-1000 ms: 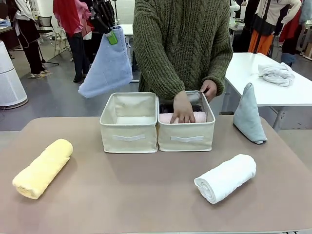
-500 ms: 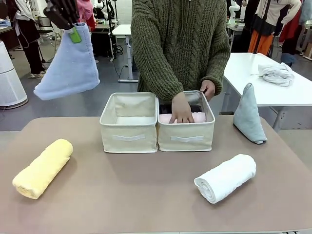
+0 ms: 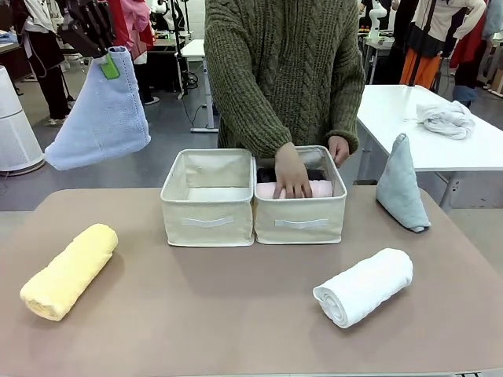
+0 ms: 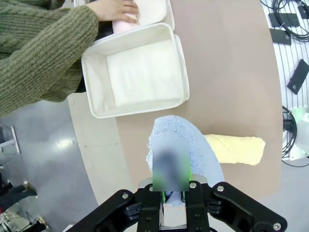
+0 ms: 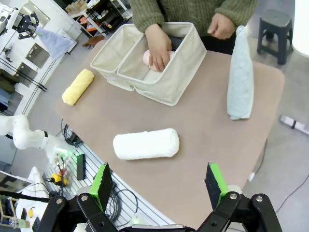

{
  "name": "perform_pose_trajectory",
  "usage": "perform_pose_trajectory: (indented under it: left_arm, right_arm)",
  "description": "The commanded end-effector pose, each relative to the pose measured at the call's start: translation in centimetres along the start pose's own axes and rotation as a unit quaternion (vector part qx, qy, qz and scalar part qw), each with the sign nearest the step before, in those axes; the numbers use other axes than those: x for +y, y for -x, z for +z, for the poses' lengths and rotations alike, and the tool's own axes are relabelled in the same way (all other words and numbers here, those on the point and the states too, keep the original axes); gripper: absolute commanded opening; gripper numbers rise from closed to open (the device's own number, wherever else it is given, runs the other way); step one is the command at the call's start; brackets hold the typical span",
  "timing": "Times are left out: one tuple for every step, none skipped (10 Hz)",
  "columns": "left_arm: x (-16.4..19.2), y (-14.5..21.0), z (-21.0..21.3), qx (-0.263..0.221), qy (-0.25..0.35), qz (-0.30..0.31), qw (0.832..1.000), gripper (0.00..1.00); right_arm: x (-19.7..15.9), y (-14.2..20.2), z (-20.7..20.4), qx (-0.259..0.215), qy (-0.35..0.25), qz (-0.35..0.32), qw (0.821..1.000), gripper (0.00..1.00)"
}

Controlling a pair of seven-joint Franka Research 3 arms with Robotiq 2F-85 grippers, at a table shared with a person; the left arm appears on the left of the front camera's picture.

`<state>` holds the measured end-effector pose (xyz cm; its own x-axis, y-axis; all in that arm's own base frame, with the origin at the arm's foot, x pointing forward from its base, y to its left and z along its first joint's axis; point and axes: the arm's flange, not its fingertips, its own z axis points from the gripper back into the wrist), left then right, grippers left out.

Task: Sort the towels based on their folding style.
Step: Pick up one triangle-folded towel and place it in the left Fabric basket.

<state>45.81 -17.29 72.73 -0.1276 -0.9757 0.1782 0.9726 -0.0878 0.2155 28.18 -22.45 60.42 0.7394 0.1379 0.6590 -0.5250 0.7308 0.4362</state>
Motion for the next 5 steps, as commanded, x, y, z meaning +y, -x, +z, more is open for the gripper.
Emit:
perform_pose_trajectory:
  left_arm:
    - [-0.05, -0.11, 0.12, -0.003, 0.001, -0.002, 1.000, 0.15]
    - [-0.05, -0.11, 0.12, -0.003, 0.001, -0.002, 1.000, 0.15]
    - [-0.05, -0.11, 0.12, -0.003, 0.001, -0.002, 1.000, 0.15]
    - [-0.05, -0.11, 0.12, -0.003, 0.001, -0.002, 1.000, 0.15]
    - [-0.05, -0.11, 0.12, -0.003, 0.001, -0.002, 1.000, 0.15]
  right_arm:
    - [0.08, -0.03, -0.05, -0.007, -0.008, 0.003, 1.000, 1.00]
    - [0.08, -0.03, -0.05, -0.007, -0.008, 0.003, 1.000, 1.00]
    - [0.08, -0.03, -0.05, -0.007, -0.008, 0.003, 1.000, 1.00]
    - [0.08, -0.03, -0.05, -0.007, -0.008, 0.003, 1.000, 1.00]
    - [0.08, -0.03, -0.05, -0.007, -0.008, 0.003, 1.000, 1.00]
